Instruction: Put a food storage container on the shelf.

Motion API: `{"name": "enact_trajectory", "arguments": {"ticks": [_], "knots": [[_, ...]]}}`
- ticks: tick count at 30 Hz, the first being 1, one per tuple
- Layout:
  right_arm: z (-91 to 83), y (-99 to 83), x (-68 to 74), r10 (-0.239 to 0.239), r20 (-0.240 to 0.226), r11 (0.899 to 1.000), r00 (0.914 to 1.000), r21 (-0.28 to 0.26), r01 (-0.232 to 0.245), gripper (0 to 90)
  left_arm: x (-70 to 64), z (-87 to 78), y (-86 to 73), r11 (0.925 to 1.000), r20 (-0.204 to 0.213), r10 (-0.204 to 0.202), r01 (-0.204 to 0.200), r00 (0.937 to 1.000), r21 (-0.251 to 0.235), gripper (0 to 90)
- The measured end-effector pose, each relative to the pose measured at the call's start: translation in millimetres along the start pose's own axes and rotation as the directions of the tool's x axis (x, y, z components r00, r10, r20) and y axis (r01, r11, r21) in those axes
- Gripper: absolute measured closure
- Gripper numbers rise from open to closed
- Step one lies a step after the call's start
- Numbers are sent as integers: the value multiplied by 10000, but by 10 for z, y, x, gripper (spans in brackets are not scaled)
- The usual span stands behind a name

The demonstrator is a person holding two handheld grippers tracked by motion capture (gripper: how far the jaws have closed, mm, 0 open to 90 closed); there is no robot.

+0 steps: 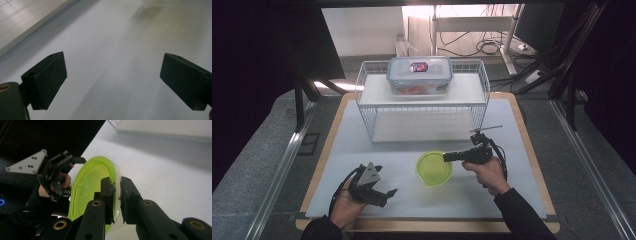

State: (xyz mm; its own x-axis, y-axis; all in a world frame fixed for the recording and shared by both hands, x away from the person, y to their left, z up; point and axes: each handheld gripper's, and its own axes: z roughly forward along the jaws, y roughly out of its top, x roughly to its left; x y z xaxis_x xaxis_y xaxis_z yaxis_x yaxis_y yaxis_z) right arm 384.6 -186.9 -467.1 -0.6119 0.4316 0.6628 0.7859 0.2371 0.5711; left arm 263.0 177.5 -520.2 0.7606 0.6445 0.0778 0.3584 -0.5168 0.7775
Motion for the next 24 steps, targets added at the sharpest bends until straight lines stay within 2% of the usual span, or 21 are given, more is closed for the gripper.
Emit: {"name": "enact_trajectory", "arguments": {"ticks": [12,24], "knots": [[-224,253,225,-123,-16,9974,9999,-717,122,818,2,-4,2,10000,0,14,-14,10000,-11,69],[-419,556,414,-203,78,9903,9998,-1373,212,818,6,-7,2,10000,0,31,-31,10000,2,69]]}}
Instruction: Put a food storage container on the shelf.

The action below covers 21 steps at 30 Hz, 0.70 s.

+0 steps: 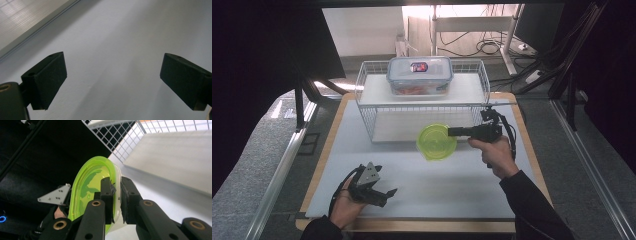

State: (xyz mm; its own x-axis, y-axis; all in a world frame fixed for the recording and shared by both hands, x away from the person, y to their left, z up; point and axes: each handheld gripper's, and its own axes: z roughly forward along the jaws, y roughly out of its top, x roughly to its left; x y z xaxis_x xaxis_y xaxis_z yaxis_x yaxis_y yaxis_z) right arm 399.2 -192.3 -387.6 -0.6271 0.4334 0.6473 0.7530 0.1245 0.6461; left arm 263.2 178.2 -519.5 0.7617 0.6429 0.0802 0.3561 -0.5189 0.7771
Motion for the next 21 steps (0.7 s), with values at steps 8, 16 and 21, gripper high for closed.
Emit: {"name": "enact_trajectory", "arguments": {"ticks": [8,16,21], "knots": [[-73,229,85,177,-106,9988,9998,-444,-182,819,-2,4,-2,10000,30,-49,49,10000,-37,69],[-156,479,185,249,-387,9962,9989,-824,-280,819,-1,1,-2,10000,31,-28,28,10000,-47,69],[-208,655,238,345,-454,9929,9984,-1121,-394,819,0,0,-2,10000,62,-9,9,10000,-27,69]]}}
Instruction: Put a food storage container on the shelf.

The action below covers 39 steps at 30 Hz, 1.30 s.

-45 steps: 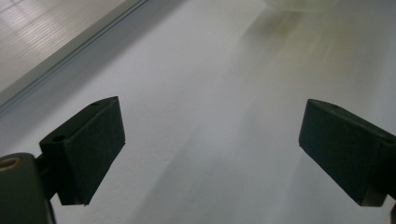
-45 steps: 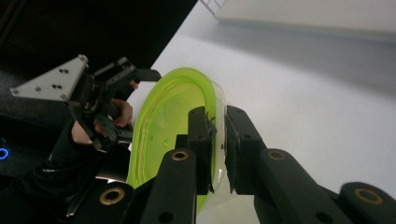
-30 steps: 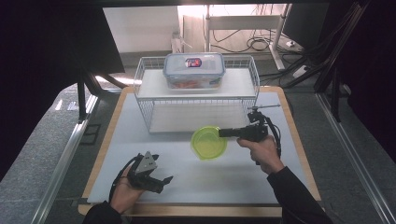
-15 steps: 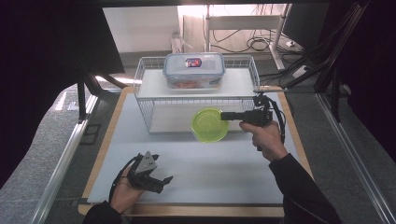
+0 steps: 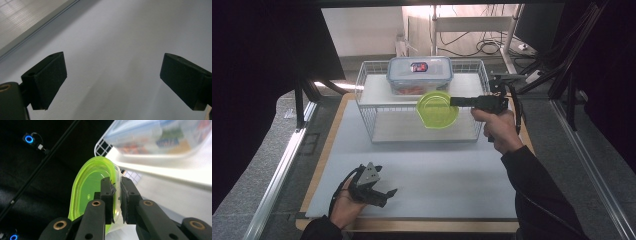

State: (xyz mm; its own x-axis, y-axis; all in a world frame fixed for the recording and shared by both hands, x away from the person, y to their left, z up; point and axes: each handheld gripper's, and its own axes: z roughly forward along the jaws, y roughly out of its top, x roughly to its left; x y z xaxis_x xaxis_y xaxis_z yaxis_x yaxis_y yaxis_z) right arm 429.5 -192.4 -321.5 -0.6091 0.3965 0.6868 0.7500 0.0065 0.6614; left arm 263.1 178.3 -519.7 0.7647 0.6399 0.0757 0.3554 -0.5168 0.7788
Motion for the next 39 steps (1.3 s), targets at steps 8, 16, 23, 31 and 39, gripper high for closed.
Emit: {"name": "enact_trajectory", "arguments": {"ticks": [8,16,23,31,39], "knots": [[4,324,146,-145,358,9986,9993,-513,163,819,-1,-6,0,10000,18,-37,37,10000,-34,69],[65,590,229,-149,861,9927,9962,-1182,251,819,0,-12,0,10000,34,-36,36,10000,-66,69],[189,780,268,145,1307,9846,9913,-1746,86,818,-1,-20,0,9999,60,-24,25,10000,-97,70],[412,960,294,515,2070,9738,9770,-2274,-32,818,-3,-24,0,9999,108,-8,9,9999,-122,70],[647,1085,260,912,2538,9644,9630,-2634,-220,817,-5,-29,-1,9999,145,-12,14,9999,-172,70]]}}
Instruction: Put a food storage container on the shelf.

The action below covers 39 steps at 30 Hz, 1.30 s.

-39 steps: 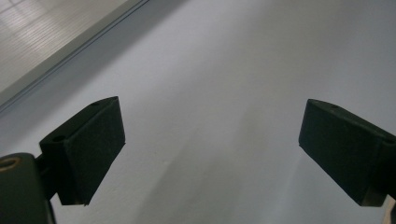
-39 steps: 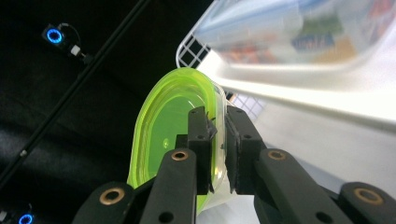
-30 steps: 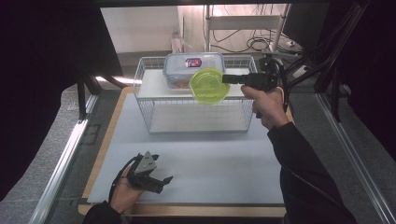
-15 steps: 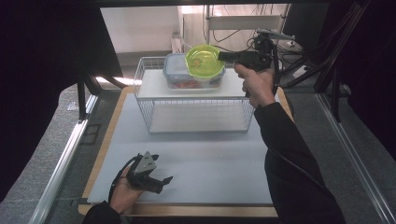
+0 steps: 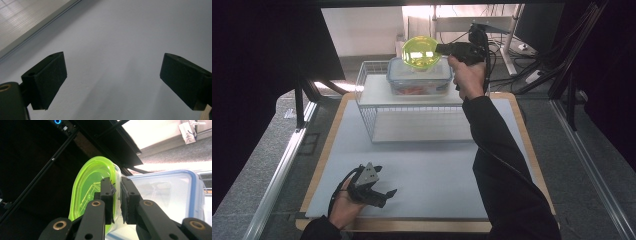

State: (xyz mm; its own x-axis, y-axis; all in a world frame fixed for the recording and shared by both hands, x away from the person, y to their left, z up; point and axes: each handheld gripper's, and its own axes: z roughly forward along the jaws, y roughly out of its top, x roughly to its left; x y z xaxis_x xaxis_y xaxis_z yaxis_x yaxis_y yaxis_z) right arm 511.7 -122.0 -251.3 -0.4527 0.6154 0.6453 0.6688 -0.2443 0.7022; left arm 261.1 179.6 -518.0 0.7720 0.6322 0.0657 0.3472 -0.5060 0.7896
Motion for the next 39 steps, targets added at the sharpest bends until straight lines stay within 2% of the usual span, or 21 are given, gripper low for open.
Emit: {"name": "enact_trajectory", "arguments": {"ticks": [7,13,19,25,29,32,39], "knots": [[131,8,8,219,252,9997,9994,-77,-217,804,0,-4,0,10000,43,14,-14,10000,-13,70],[164,10,-3,52,621,9997,9981,-256,-36,735,-4,-2,1,10000,65,56,-56,10000,22,70],[177,12,-30,-27,690,9996,9976,-282,46,716,-6,7,0,10000,100,64,-65,9999,74,70],[171,15,-40,-271,810,9992,9963,-275,294,659,-8,6,1,10000,96,71,-71,9999,62,70],[149,16,-44,-584,650,9979,9962,-255,601,546,-6,2,0,10000,86,49,-49,10000,37,70],[116,13,-49,-927,351,9957,9951,-60,930,453,-4,-2,2,10000,58,30,-30,10000,-9,70],[-16,-29,-82,-1854,-110,9824,9826,219,1856,320,5,-10,6,9998,112,-151,152,9998,-94,69]]}}
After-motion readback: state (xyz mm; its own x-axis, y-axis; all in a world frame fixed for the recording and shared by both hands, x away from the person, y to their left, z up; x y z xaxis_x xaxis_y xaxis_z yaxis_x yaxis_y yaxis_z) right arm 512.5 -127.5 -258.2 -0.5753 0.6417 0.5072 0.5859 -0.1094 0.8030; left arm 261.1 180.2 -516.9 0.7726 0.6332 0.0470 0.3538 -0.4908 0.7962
